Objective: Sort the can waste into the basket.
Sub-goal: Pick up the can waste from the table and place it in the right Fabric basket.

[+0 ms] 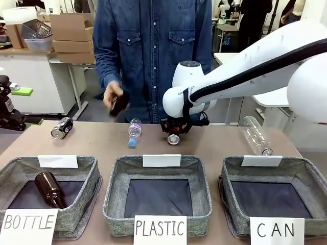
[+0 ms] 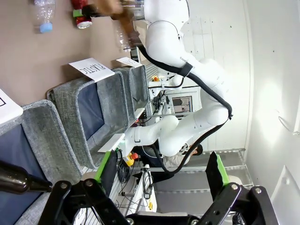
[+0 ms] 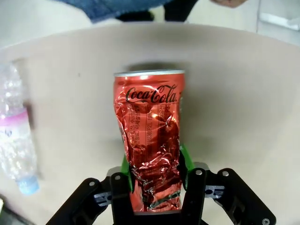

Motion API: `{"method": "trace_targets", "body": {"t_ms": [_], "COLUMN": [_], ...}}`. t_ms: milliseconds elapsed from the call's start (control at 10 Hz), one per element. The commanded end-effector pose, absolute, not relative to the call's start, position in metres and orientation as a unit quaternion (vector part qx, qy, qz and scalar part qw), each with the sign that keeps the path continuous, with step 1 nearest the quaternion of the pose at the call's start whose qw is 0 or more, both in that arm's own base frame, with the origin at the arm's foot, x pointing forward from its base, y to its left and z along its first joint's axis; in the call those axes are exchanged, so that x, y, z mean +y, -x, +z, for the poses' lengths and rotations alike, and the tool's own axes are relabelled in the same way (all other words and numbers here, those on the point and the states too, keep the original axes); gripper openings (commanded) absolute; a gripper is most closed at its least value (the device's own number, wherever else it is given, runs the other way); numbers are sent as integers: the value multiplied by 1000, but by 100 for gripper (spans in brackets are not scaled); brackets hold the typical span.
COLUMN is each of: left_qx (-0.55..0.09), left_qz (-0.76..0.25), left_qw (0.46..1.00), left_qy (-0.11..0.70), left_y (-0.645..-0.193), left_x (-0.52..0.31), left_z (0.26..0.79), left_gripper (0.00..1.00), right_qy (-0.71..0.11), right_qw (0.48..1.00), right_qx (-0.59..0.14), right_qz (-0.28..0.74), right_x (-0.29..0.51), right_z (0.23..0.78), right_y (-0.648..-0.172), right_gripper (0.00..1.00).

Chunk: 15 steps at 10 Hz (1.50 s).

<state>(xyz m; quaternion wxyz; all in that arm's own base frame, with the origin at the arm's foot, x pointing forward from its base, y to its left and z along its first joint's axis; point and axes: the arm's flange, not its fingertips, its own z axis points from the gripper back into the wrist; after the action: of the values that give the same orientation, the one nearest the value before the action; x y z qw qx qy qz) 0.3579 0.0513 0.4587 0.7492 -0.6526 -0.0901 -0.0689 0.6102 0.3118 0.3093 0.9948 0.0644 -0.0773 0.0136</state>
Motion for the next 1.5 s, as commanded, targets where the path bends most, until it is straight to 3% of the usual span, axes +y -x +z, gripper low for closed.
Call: {"method": "trace_targets", "body": {"t_ms": [0, 100, 400, 600, 800, 1000, 1100, 1400], "left_qx": [-97, -97, -97, -97, -97, -97, -97, -97], "left_qz": [-78, -78, -78, -78, -78, -78, -78, -78], "left_qw": [743, 743, 743, 743, 743, 743, 743, 743], "left_qy": [657, 657, 657, 657, 657, 657, 657, 657], "left_y": [-357, -357, -357, -357, -357, -357, -357, -357], "left_x": [50, 50, 50, 50, 50, 50, 50, 50], "left_z": [461, 461, 461, 461, 461, 461, 461, 461], "left_gripper": [100, 100, 100, 100, 100, 100, 100, 100], "right_qy": [-92, -96, -173, -291, -362, -400, -410, -244], "right_qw": [990, 988, 980, 945, 926, 910, 899, 913], "right_qx": [-38, -40, -95, -150, -105, -49, -36, -63], "right_qz": [102, 116, 30, -18, 5, 102, 148, 320], "right_x": [245, 197, 72, 10, -15, -30, -33, -19], "right_z": [343, 362, 390, 409, 412, 407, 405, 397], "right_y": [-562, -527, -461, -423, -390, -357, -343, -307], "right_gripper": [0, 0, 0, 0, 0, 0, 0, 0]}}
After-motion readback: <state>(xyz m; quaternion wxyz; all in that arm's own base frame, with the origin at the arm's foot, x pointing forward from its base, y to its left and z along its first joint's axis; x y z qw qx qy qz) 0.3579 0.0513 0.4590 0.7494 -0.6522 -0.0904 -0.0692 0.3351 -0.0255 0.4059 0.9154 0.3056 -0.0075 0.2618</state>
